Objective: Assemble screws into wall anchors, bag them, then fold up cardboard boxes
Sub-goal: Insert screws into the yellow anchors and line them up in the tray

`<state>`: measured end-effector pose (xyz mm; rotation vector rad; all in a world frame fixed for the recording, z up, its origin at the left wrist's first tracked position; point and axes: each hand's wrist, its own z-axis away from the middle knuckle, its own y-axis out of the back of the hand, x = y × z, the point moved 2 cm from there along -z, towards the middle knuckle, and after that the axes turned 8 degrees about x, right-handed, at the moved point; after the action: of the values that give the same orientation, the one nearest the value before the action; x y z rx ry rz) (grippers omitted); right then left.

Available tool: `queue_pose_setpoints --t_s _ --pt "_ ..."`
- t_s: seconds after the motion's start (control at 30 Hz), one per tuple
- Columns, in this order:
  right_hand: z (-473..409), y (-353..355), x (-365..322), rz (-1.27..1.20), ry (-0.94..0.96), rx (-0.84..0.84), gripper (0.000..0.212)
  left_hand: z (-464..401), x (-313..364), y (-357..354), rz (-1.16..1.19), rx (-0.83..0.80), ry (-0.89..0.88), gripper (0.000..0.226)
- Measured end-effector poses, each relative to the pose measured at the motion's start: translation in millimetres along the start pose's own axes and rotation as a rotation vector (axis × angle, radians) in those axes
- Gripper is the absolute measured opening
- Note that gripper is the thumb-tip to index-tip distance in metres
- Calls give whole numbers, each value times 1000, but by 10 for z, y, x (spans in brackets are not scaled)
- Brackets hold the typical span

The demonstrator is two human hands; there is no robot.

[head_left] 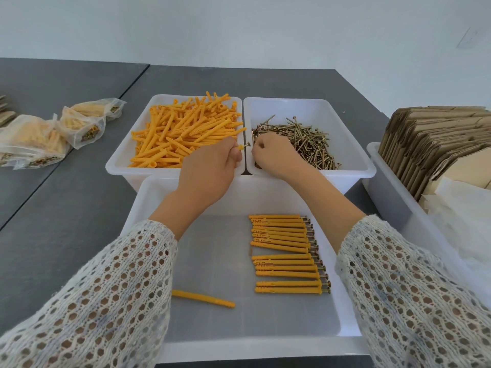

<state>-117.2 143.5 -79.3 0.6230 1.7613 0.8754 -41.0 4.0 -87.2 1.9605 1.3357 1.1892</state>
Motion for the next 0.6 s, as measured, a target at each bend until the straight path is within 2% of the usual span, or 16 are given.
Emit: queue_pose_setpoints --t_s 0.33,0.6 --pt "-39 43 30 -57 32 -199 14 -10 -5 -24 -8 22 -30 30" --pt "-40 -37 65 -51 65 -164 25 5 22 -49 -55 55 -53 32"
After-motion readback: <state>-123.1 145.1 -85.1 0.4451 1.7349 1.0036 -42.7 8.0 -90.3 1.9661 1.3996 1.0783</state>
